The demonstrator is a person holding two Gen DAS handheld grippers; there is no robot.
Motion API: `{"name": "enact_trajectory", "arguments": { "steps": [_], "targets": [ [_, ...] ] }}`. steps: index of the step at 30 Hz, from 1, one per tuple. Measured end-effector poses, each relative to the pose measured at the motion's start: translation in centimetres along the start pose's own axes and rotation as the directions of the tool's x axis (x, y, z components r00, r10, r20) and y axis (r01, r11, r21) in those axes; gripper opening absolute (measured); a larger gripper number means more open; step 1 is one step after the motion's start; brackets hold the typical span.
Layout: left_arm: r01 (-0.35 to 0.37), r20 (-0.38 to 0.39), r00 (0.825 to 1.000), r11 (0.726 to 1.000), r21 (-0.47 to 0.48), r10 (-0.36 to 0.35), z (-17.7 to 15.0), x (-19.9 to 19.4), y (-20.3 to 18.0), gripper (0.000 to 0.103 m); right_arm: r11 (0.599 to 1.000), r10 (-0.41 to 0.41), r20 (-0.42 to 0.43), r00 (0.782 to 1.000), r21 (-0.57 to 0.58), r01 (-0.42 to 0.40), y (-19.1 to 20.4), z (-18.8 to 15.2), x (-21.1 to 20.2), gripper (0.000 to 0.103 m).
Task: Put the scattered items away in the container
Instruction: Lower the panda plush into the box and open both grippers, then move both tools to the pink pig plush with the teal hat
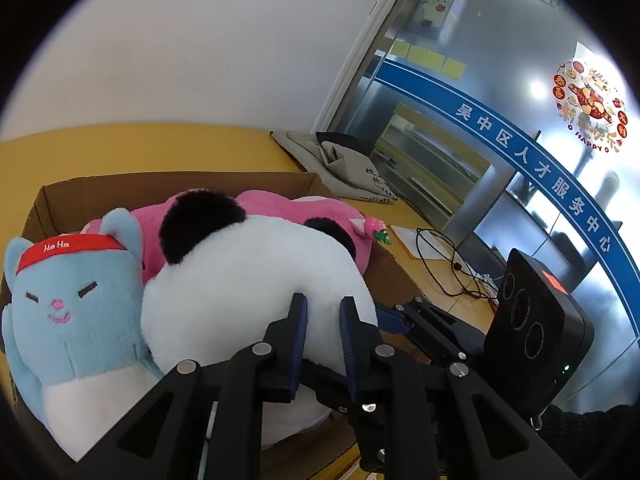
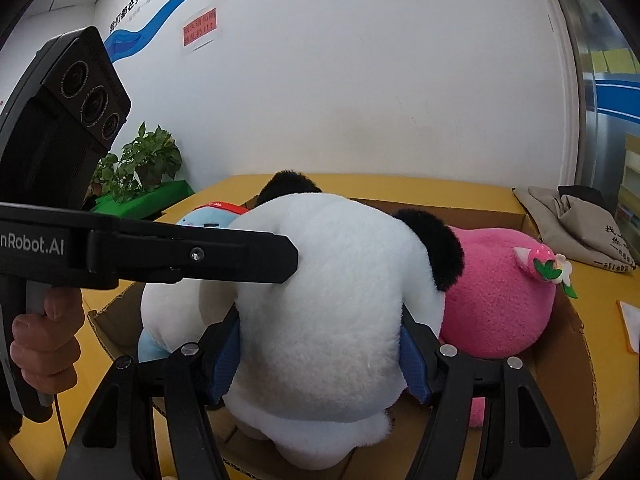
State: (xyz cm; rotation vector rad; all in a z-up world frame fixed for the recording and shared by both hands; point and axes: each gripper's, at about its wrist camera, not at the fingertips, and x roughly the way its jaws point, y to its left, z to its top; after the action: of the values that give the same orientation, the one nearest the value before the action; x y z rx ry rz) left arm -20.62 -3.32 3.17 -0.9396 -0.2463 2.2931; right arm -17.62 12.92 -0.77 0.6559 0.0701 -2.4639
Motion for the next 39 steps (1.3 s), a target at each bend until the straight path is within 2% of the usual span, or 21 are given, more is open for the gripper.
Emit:
{"name": "enact_trajectory", "arguments": {
  "steps": [4,8,13,14,15,16,17,18,19,20,22,24,25,27,33,36,39],
  "targets": [
    [-0.031,0.001,1.0,1.0,-0.003,0.031,0.1,-0.4,-0.7,0.017,1.0,-0.003,-0.009,1.0,-0.002,0.003,0.1,0.0,0.1,0.072],
    [-0.1,0.03,0.994,0.995,-0.02,0.101,0.2,-2.3,-0.9,0.017,1.0,0.006,-0.017,1.0,0.004,-0.006,0.1,0.3,-0.3,0.072],
    [-0.171,0.074,0.982,0.985,-0.008,0.171,-0.2,-5.3,-2.0,0.018,0.996,0.065,-0.067,0.996,0.067,-0.061,-0.7,1.3,-0.7,0.072],
    [-0.191,0.082,0.978,0.982,-0.003,0.19,-0.4,-5.8,-2.4,0.019,0.996,0.073,-0.091,0.993,0.065,-0.067,-0.6,1.3,-0.7,0.074],
    [-0.206,0.088,0.975,0.978,0.002,0.205,-0.7,-6.3,-2.8,0.021,0.997,0.063,-0.101,0.993,0.052,-0.058,-0.4,1.2,-0.8,0.084],
    [-0.222,0.095,0.971,0.975,0.008,0.22,-1.0,-6.8,-3.2,0.029,0.998,0.053,-0.104,0.993,0.044,-0.048,-0.4,1.3,-1.0,0.093],
    [-0.243,0.105,0.965,0.97,0.011,0.241,-1.4,-7.4,-3.7,0.042,0.998,0.048,-0.104,0.993,0.046,-0.043,-0.5,1.3,-1.3,0.095],
    [-0.262,0.118,0.959,0.965,0.009,0.26,-1.9,-8.1,-4.1,0.05,0.998,0.04,-0.098,0.994,0.048,-0.035,-0.6,1.3,-1.7,0.096],
    [-0.278,0.131,0.952,0.961,0.002,0.275,-2.3,-8.7,-4.5,0.065,0.999,0.026,-0.086,0.996,0.048,-0.022,-0.5,1.2,-2.4,0.099],
    [-0.295,0.145,0.945,0.956,-0.004,0.292,-2.7,-9.4,-4.8,0.073,0.999,0.011,-0.071,0.997,0.047,-0.008,-0.5,1.2,-3.1,0.102],
    [-0.355,0.182,0.919,0.935,-0.005,0.35,-4.0,-10.9,-6.0,0.076,0.999,-0.001,-0.06,0.998,0.046,0.004,-0.4,1.1,-4.8,0.103],
    [-0.432,0.22,0.88,0.902,0.002,0.42,-5.4,-12.0,-7.4,0.077,0.999,-0.021,-0.066,0.998,0.027,0.023,-0.2,0.5,-6.9,0.103],
    [-0.457,0.23,0.866,0.889,0.006,0.443,-6.2,-12.5,-8.0,0.077,0.999,-0.034,-0.066,0.997,0.011,0.034,0.0,0.2,-7.9,0.103],
    [-0.482,0.237,0.853,0.876,0.013,0.466,-7.7,-12.9,-9.1,0.077,0.998,-0.063,-0.068,0.996,-0.012,0.062,0.2,-0.6,-10.2,0.103],
    [-0.48,0.212,0.85,0.875,-0.06,0.481,-10.5,-13.0,-10.5,0.077,0.988,-0.156,-0.087,0.984,-0.004,0.156,0.6,-2.0,-15.1,0.103],
    [-0.484,0.212,0.848,0.873,-0.061,0.486,-11.3,-13.0,-11.7,0.077,0.981,-0.194,-0.074,0.978,-0.034,0.192,1.2,-2.2,-17.2,0.103],
    [-0.471,0.199,0.857,0.879,-0.066,0.475,-11.8,-12.9,-12.4,0.077,0.981,-0.195,-0.083,0.977,-0.024,0.194,1.5,-2.5,-18.7,0.103]
  ]
}}
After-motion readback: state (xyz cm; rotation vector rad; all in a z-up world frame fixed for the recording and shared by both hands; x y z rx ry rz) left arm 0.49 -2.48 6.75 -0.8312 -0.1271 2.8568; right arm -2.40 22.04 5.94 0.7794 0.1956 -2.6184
